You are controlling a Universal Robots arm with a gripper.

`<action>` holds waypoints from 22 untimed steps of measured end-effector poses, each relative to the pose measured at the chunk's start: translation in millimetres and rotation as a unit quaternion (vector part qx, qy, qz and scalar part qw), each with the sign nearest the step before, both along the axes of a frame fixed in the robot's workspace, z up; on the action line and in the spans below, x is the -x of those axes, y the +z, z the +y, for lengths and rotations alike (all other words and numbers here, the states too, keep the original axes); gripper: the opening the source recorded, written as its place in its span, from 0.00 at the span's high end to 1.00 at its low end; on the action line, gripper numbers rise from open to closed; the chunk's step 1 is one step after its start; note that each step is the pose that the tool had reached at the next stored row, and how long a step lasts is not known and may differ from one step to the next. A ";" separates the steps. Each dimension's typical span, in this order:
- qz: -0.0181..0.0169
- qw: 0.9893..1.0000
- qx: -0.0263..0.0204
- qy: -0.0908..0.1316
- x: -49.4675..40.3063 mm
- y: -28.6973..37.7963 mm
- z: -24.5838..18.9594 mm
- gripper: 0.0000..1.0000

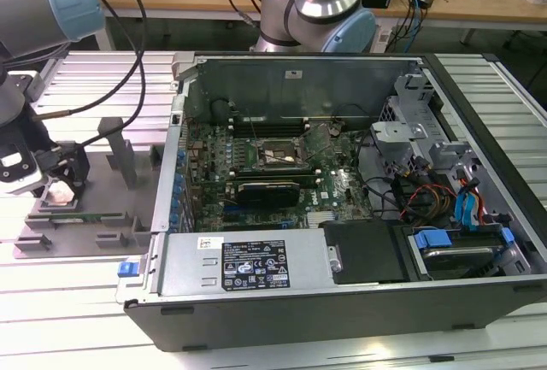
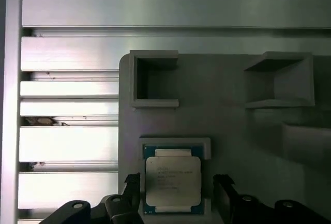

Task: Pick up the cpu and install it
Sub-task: 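Pick up the cpu and move it towards the insertion slot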

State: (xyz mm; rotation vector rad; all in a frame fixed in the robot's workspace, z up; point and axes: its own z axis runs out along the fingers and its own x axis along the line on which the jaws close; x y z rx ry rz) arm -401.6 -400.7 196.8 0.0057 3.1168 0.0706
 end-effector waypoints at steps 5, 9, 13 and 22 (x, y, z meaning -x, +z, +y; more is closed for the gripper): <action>0.001 1.000 0.000 0.001 0.1 -5.6 1.1 0.32; 0.001 1.000 0.000 0.001 0.1 -6.9 2.9 0.32; 0.001 1.000 0.000 0.001 0.1 -8.7 3.7 0.32; 0.001 1.000 0.000 0.001 1.7 -9.0 3.7 0.32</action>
